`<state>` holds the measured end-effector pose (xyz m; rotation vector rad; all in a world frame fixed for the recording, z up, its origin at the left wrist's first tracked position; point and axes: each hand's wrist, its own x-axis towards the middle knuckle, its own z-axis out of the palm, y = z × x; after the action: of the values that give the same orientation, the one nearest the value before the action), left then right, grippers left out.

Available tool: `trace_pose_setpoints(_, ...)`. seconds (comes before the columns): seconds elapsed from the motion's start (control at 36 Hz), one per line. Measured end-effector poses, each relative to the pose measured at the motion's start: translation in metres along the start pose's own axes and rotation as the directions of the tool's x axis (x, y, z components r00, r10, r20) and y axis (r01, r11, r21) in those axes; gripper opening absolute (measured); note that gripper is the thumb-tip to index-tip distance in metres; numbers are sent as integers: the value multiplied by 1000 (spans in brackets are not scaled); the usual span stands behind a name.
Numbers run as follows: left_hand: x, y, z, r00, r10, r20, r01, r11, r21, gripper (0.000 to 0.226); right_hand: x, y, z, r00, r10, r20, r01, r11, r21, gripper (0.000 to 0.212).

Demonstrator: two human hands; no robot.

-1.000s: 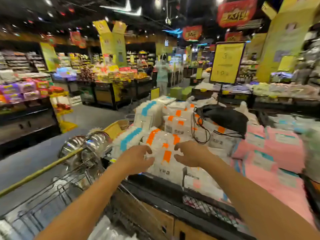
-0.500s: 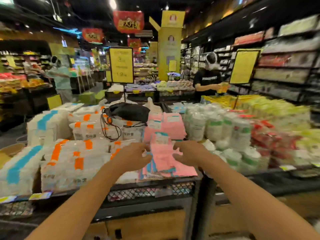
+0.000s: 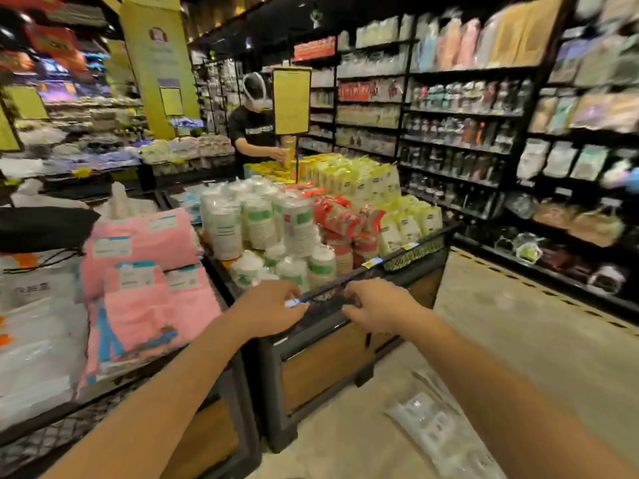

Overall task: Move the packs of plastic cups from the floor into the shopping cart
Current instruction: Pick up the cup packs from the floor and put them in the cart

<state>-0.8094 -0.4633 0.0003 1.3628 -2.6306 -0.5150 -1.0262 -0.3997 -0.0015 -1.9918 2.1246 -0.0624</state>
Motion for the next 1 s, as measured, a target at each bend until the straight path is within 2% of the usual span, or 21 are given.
trace_pose_setpoints(0.14,45,52,20,985,150,88,-152,988,15,40,-16,58,2,988,153,-7,-153,988,26,45)
trace_pose_setpoints(0.33,111,99,37,924,332,189,-344,938,34,40,-36,116,-2,941,336,-46,-332,940,79,47)
trace_pose_setpoints(0.61,177,129,60,771,557,309,-583,813,-11,41,-59,137,7,777,627,-61,-604,769,209,47)
trace_pose_setpoints(0.89,220,152,91,682,633,366,-659,749,-67,40,-69,157,20,649,759,-55,-737,645,199,47)
trace_pose_setpoints(1.0,243,171,103,658,650,379,-680,730,-70,41,-64,181,21,621,782,-44,-762,616,199,47)
